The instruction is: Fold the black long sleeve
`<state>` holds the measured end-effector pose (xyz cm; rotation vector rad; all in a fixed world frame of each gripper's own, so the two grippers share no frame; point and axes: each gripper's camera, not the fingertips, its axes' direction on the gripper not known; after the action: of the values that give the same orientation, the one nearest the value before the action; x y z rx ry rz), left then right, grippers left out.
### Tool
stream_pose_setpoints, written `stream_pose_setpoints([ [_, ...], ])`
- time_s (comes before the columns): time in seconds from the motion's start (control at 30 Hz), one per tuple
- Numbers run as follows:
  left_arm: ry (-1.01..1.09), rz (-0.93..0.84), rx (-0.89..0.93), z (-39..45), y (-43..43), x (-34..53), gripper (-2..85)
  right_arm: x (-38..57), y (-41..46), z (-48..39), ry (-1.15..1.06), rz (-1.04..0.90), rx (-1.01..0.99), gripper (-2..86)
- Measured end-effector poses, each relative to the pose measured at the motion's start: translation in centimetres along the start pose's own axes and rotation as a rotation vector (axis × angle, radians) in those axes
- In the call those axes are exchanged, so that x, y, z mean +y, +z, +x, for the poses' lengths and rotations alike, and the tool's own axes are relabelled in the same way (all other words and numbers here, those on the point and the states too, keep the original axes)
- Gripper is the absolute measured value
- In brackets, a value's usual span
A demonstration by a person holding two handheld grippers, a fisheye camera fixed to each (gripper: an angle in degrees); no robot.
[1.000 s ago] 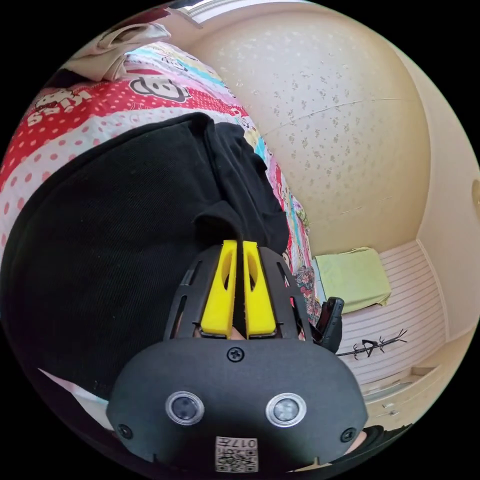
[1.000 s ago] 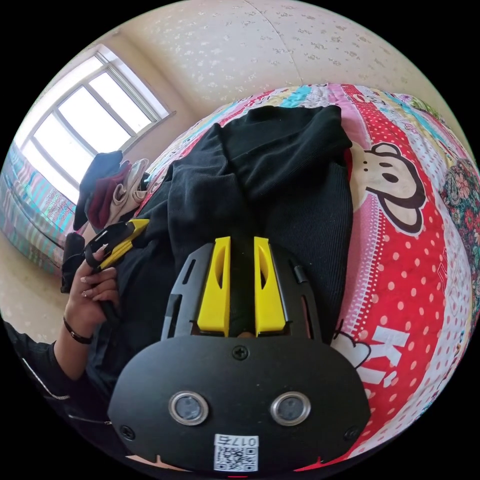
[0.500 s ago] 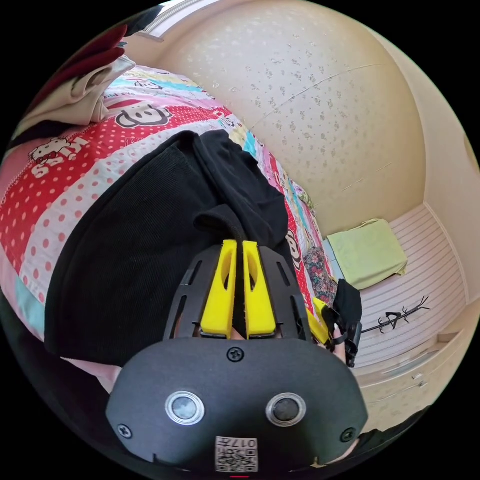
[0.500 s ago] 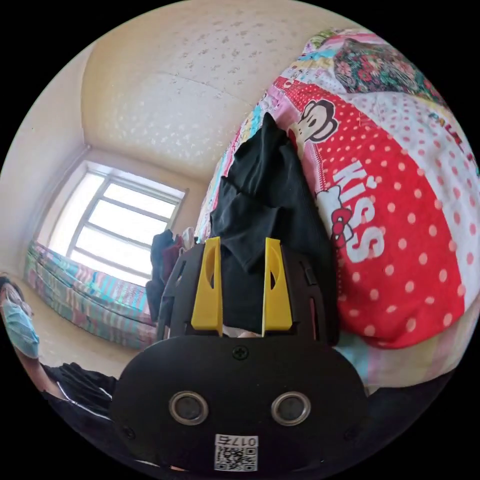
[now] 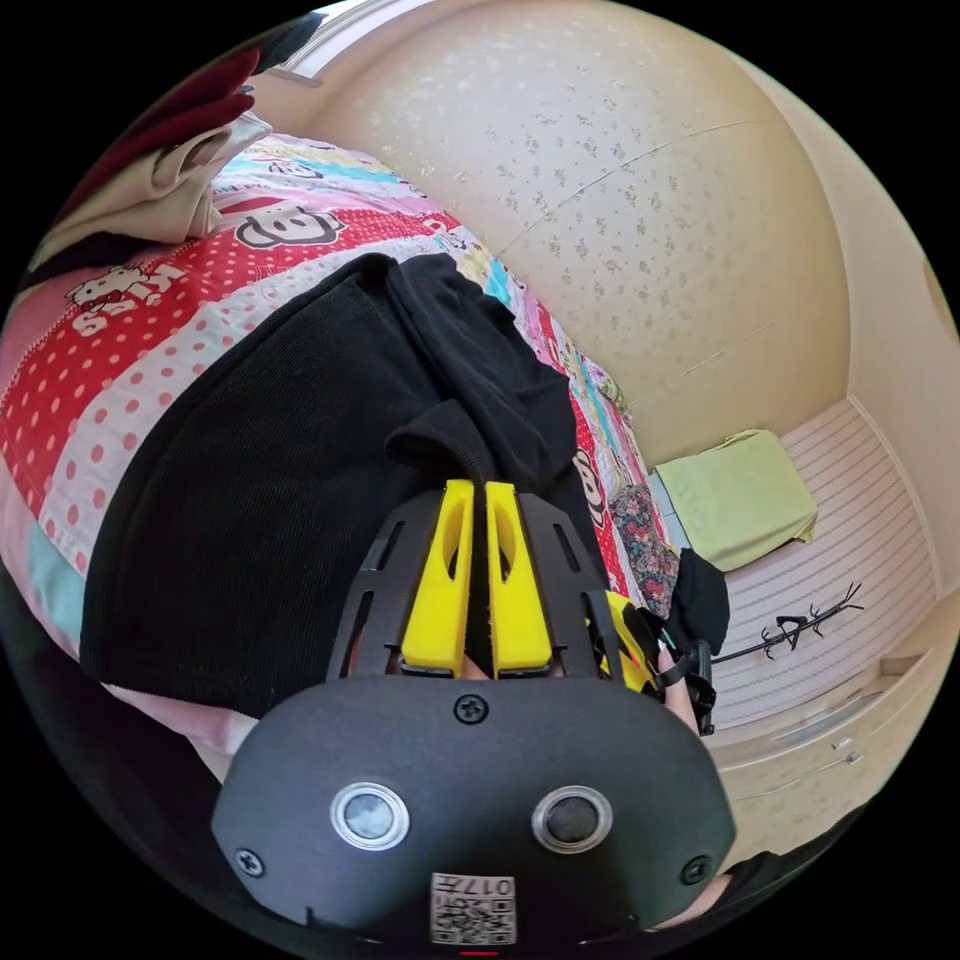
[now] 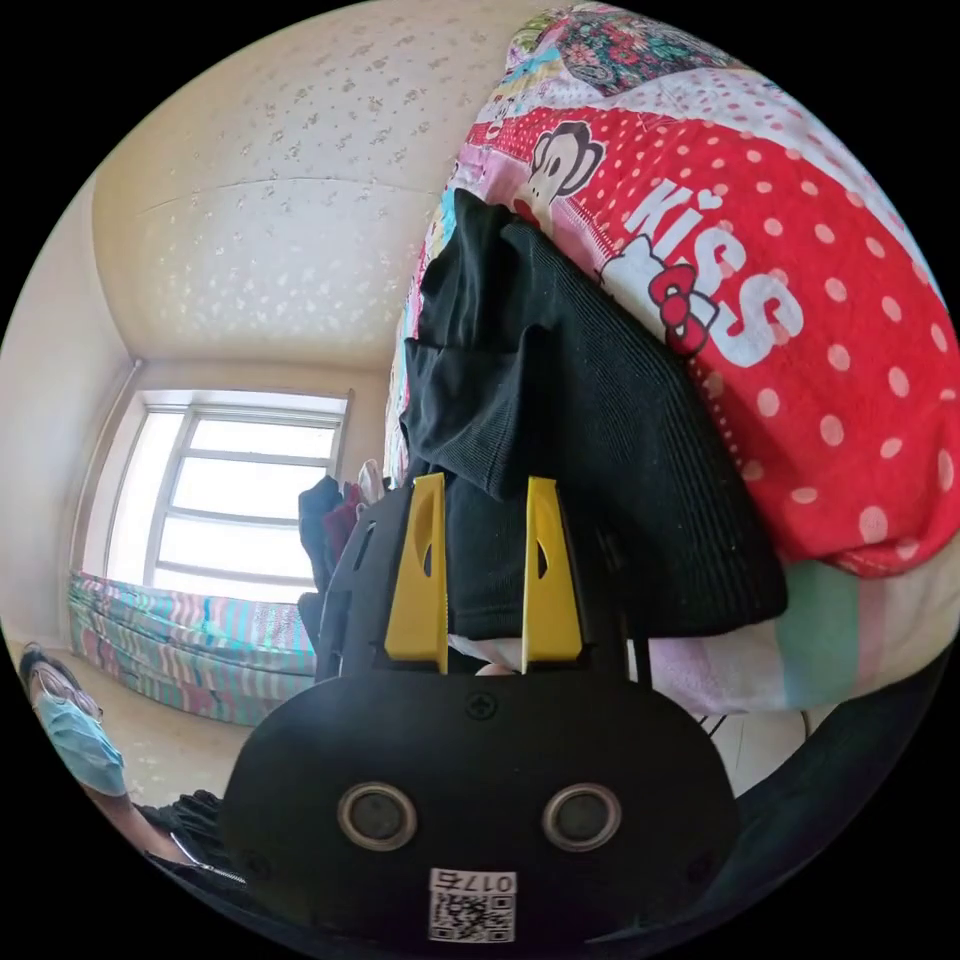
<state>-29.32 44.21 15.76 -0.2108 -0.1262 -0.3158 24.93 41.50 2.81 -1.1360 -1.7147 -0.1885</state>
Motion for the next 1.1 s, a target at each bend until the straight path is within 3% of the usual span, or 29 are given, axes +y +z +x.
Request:
stream_pose_setpoints([
  [0.2, -0.009, -0.014, 0.009, 0.0, -1.0, -1.0, 0.7, -3.0, 0.2, -2.6, 0.004, 0.029, -0.050, 5.2],
  [0.37, 0.075, -0.012, 0.019, 2.9, -4.9, -3.8, 1.0, -5.9, -5.4, -15.7, -0.322, 0.084, -0.114, 3.0],
  [0.47, 0.207, 0.042, -0.019, 5.5, -8.9, -3.9, 1.2, -4.3, -7.7, -19.5, -0.471, 0.095, -0.038, 2.2],
  [0.57, 0.233, 0.058, -0.143, 5.2, -10.9, -1.8, 1.5, -1.7, -6.8, -16.1, -0.442, 0.058, 0.024, 1.8],
  [0.63, 0.178, -0.034, -0.233, 2.1, -9.5, 0.4, 2.1, -0.6, -4.7, -11.6, -0.353, -0.018, 0.076, 1.7],
  [0.73, 0.031, -0.137, -0.142, -2.7, -8.3, 2.7, 2.9, 0.9, -2.8, -4.7, -0.182, -0.086, 0.156, 1.6],
  [0.77, 0.016, -0.116, -0.086, -3.3, -8.7, 3.0, 3.1, 1.3, -3.4, -3.6, -0.169, -0.080, 0.086, 1.6],
  [0.87, -0.006, -0.069, 0.027, -4.3, -11.6, 3.2, 3.1, 1.5, -6.4, -4.7, -0.194, -0.029, -0.001, 2.1],
  [1.1, 0.335, 0.097, -0.139, 2.5, -16.8, 2.5, 4.3, 1.2, -8.9, -13.8, -0.512, 0.047, 0.203, 6.1],
])
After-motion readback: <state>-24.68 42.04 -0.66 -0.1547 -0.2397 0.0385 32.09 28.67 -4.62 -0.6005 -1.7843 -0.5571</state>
